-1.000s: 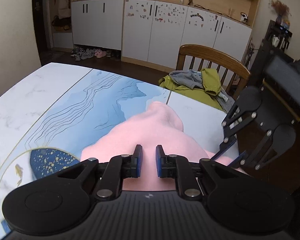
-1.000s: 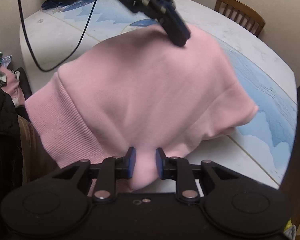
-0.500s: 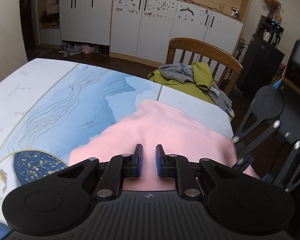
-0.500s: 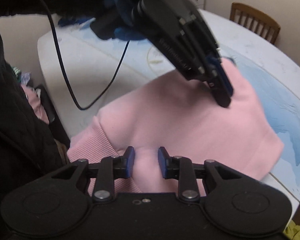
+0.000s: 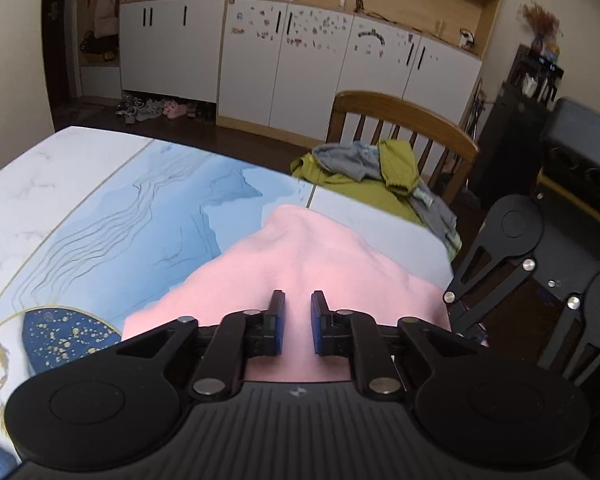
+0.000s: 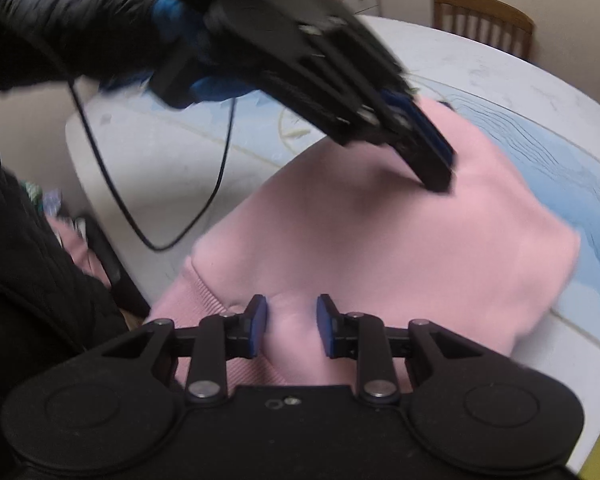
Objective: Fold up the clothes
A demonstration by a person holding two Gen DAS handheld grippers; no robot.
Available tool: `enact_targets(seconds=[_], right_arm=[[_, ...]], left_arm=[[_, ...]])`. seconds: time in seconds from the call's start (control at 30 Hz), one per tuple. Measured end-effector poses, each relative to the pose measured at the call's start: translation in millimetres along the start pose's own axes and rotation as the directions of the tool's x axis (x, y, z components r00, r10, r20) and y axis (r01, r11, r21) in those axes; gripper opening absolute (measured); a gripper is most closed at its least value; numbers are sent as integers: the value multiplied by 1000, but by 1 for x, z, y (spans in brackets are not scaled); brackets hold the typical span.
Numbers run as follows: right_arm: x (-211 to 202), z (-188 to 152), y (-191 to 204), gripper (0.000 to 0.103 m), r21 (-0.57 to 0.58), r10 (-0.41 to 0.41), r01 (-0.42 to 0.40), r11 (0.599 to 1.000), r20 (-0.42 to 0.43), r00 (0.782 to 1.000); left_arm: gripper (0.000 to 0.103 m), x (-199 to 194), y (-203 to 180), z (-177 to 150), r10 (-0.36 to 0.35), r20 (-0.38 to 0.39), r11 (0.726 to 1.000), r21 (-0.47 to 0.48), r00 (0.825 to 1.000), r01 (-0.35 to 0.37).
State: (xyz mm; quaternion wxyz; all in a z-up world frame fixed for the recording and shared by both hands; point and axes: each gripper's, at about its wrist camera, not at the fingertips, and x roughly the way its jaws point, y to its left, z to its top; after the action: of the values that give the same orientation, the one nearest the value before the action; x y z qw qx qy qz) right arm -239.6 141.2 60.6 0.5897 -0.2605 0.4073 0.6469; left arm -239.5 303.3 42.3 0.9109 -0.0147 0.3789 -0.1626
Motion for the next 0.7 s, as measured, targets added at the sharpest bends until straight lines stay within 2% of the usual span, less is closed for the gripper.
enact_targets(seconds=[0.07,0.1,0.17,0.2,0.23,0.33,0.43,0.5,0.6,0.67,0.7], right_arm=[[-3,1,4,103,14,-14,14,1000,15,1000],[-4,2,7,103,10,-24,24,1000,21,999],[-4,3,11,103,20,-38,38,999,32,999],[-5,3,11,103,23,-48,47,999,35,998],[-5,2,12,103,27,-57,56,998,38,998],[-6,5,17,103,71,-93,89,994,60,994],[-17,6,15,103,151,-193,176,973,107,975],[-20,5,10,103,220,-231,199,955,132,964],[-16,5,6,103,275,-281,242,931,111,953],[-17,6,9,103,278,-362,320,906,113,925],[-19,3,6,103,314,-384,332,890,122,915]], left_arm=[[14,-13,-2,0,22,11,1000,-3,1000,-22],[18,-22,-3,-3,40,19,999,-13,999,-40],[37,-39,-4,-11,81,33,996,-49,996,-80],[64,-49,-4,-17,105,41,992,-73,994,-101],[80,-58,-3,-26,127,54,987,-102,990,-121],[81,-74,5,-54,140,42,970,-207,989,-128],[81,-72,10,-77,96,-1,947,-308,995,-91],[81,-66,8,-86,64,-14,941,-331,998,-64],[81,-54,7,-95,48,-31,932,-357,998,-56],[81,-47,9,-100,43,-34,922,-383,999,-52],[81,-44,11,-103,33,-36,914,-403,999,-44]])
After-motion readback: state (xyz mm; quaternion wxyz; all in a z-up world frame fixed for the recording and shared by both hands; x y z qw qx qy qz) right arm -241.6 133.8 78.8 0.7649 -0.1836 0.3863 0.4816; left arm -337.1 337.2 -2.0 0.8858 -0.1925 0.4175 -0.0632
